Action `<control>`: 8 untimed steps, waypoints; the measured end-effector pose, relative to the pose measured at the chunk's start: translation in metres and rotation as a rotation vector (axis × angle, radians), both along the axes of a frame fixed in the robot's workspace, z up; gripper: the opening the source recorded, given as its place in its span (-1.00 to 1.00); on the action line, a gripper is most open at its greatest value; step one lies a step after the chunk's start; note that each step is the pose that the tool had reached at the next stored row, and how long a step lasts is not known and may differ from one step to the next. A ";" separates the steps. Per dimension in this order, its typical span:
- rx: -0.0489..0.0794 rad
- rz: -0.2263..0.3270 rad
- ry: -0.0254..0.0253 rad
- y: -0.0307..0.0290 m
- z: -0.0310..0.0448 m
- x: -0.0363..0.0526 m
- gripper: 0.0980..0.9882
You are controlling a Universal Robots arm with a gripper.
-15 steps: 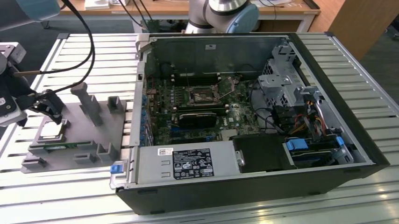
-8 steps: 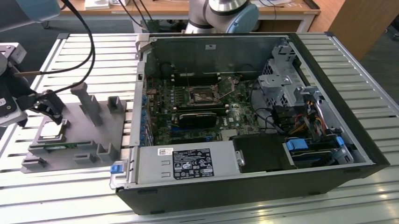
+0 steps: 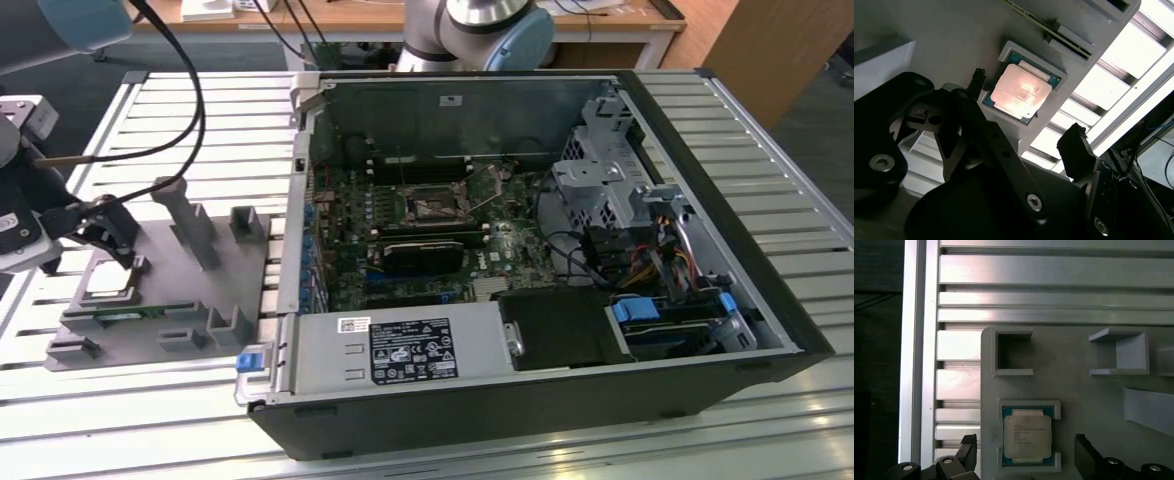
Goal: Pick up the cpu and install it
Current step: 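Pick up the cpu and move it towards the insertion slot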
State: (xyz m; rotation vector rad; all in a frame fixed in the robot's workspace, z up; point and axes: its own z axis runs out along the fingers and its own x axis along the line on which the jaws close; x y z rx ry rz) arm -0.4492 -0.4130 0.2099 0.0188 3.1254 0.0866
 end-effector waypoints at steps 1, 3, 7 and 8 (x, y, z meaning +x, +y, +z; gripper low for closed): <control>0.000 -0.002 0.0001 0.0000 -0.0008 0.0000 0.71; 0.000 -0.007 0.0001 0.0000 -0.0025 0.0001 0.71; 0.000 -0.008 0.0002 0.0000 -0.0053 0.0001 0.71; 0.000 -0.008 0.0002 0.0000 -0.0060 0.0001 0.71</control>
